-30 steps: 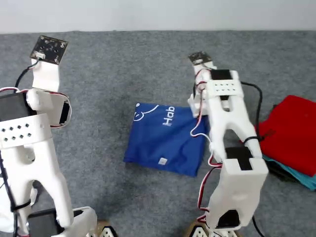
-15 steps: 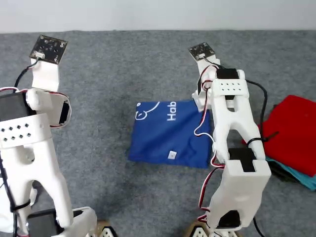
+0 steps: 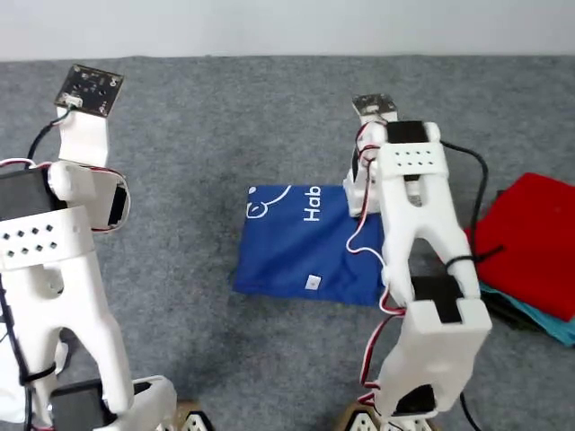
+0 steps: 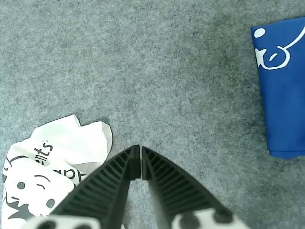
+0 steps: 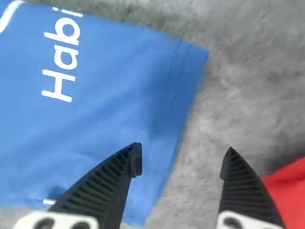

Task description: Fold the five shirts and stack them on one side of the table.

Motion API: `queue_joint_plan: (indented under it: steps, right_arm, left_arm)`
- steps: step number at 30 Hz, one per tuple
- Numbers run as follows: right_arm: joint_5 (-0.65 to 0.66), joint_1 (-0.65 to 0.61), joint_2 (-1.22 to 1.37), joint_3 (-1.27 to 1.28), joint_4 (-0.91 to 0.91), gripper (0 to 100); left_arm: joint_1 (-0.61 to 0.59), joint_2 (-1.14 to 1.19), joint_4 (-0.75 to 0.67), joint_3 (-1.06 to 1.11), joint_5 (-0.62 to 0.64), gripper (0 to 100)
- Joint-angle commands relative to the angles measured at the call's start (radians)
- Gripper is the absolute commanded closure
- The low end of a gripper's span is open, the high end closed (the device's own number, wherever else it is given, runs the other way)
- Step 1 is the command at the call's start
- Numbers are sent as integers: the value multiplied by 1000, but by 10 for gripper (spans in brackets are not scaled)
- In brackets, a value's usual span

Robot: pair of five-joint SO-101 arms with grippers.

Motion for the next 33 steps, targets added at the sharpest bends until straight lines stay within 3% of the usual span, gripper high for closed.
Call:
queue_joint_plan:
  steps: [1,4,10,14,19,27,30,33]
  right_arm:
    - [-49,-38,77,-49,1,724]
    - [-60,-64,174,-51,-42,759]
    - [11,-64,239,-51,-56,986]
    - [81,-1,237,-52,-56,989]
    - [367,85,239,-107,-50,988]
    - [987,131,249,-445,31,988]
    - [1096,88,249,-489,27,988]
    - [1119,61,263,-486,-33,980]
  left_arm:
    - [2,-40,15,-7,-6,987]
    - [-2,-41,15,-7,-6,987]
    - [-5,-92,15,-5,-6,987]
    - [-6,-101,15,-5,-6,987]
    - [-6,-103,15,-5,-6,987]
    - [-6,-103,15,-5,-6,987]
    - [-6,-103,17,-5,-6,987]
    - [-6,-103,17,-5,-6,987]
